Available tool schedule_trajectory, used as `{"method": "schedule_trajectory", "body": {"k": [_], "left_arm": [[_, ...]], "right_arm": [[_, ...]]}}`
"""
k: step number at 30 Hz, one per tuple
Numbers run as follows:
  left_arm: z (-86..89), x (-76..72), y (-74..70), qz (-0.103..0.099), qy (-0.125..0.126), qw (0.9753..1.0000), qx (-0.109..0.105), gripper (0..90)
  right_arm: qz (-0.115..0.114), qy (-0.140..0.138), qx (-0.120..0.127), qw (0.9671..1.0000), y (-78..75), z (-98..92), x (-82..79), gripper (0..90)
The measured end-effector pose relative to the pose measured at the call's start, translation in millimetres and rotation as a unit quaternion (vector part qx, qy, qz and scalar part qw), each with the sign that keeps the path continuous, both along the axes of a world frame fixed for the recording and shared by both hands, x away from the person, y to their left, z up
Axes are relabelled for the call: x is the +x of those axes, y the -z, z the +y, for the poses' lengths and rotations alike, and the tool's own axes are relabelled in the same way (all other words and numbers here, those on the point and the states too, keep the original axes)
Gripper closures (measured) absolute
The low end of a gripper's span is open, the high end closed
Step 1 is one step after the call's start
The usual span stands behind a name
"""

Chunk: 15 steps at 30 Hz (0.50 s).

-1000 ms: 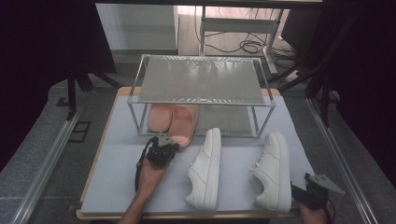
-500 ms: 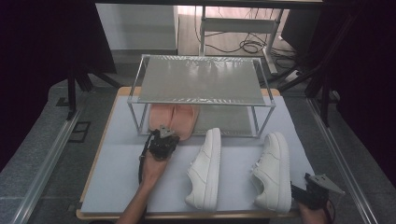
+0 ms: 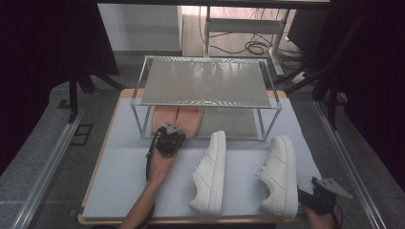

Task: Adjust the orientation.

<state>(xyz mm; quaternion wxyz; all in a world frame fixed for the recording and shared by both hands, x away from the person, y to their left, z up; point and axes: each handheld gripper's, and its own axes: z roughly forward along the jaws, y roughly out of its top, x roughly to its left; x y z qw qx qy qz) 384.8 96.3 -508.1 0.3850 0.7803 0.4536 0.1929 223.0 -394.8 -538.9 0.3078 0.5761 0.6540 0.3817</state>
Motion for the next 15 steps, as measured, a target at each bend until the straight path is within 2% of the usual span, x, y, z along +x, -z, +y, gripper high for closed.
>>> {"method": "schedule_trajectory", "body": {"k": [9,14,15], "left_arm": [[-4.6,13.5,5.2,0.007,-0.012,0.9999,-0.003,89.2],[-5.6,10.9,4.2,0.004,-0.01,0.9999,0.003,86.3],[-5.1,8.9,3.3,0.005,-0.009,0.9999,-0.004,85.6]], "right_arm": [[0.0,0.0,0.0,1.0,0.0,-0.1,0.0,13.1],[0.0,0.0,0.0,1.0,0.0,0.0,0.0,13.1],[0.0,0.0,0.0,1.0,0.0,0.0,0.0,13.1]]}}
